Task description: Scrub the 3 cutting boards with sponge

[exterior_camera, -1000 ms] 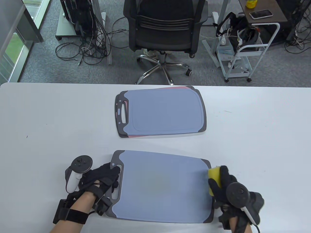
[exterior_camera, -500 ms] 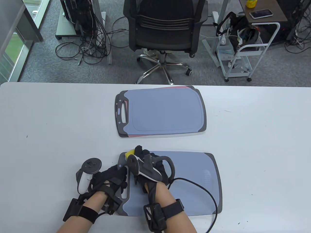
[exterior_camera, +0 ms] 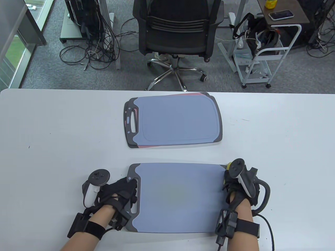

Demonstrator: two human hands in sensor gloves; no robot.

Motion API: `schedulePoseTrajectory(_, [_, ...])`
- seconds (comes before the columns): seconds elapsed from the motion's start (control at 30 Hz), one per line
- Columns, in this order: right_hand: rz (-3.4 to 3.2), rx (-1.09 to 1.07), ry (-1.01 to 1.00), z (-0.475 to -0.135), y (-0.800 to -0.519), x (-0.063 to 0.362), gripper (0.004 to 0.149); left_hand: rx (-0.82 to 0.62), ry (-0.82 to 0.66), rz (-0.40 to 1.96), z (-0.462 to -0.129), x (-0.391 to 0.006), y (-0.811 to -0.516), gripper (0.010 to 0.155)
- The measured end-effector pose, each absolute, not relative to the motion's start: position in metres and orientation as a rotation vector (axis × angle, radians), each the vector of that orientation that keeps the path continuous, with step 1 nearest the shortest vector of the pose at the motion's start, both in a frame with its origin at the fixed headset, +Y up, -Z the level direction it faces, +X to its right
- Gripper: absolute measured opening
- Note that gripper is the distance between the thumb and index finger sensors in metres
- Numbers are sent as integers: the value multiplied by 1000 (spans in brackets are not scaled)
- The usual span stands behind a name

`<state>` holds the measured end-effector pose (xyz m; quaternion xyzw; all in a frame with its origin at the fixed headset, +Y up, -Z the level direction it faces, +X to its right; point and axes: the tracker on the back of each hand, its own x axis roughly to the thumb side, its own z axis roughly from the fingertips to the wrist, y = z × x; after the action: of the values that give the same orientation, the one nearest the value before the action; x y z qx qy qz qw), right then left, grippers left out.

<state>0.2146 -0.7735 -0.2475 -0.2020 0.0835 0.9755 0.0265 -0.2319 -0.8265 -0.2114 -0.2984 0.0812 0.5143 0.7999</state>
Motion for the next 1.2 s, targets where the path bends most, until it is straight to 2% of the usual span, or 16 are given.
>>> schedulePoseTrajectory(0.03, [3054,-567,250,-248,-771,201,73,-641,174,1104,-212,-232,-827,50])
schedulePoseTrajectory(0.13, [3086,-76,267,-245,-765,113,73,-637,172,1098,-211,-232,-826,50])
schedulePoseTrajectory(0.27, [3078,676,183,-201,-757,-20,74,-650,165,1105,-212,-233,-827,51])
schedulePoseTrajectory(0.33, [3121,781,86,-191,-756,-40,74,-655,162,1109,-212,-233,-827,51])
schedulePoseTrajectory(0.4, [3146,719,136,-194,-755,-28,73,-655,160,1108,-212,-233,-827,51])
schedulePoseTrajectory(0.5, [3144,352,205,-213,-760,35,73,-649,163,1097,-213,-233,-827,51])
schedulePoseTrajectory(0.57, [3177,-12,240,-223,-765,105,73,-650,166,1098,-213,-233,-827,51])
schedulePoseTrajectory(0.67, [3148,-506,293,-216,-772,195,72,-640,175,1094,-213,-233,-827,51])
schedulePoseTrajectory(0.73, [3115,-697,364,-208,-774,228,73,-635,179,1090,-213,-232,-827,51])
schedulePoseTrajectory(0.8, [3055,-685,357,-204,-775,232,73,-634,180,1089,-213,-232,-827,51])
schedulePoseTrajectory(0.9, [3155,-457,282,-210,-770,184,74,-633,176,1088,-213,-233,-828,51])
schedulePoseTrajectory(0.93, [3105,-169,326,-214,-768,153,74,-636,176,1090,-213,-233,-828,51])
schedulePoseTrajectory(1.07, [3069,504,255,-195,-759,13,74,-638,169,1093,-213,-233,-827,51])
schedulePoseTrajectory(1.13, [3120,770,166,-180,-756,-31,75,-650,167,1107,-213,-234,-828,52])
schedulePoseTrajectory(1.17, [3090,848,146,-175,-755,-43,75,-663,177,1131,-213,-235,-829,51])
schedulePoseTrajectory(1.2, [3087,810,137,-174,-756,-43,75,-676,185,1158,-212,-236,-830,51])
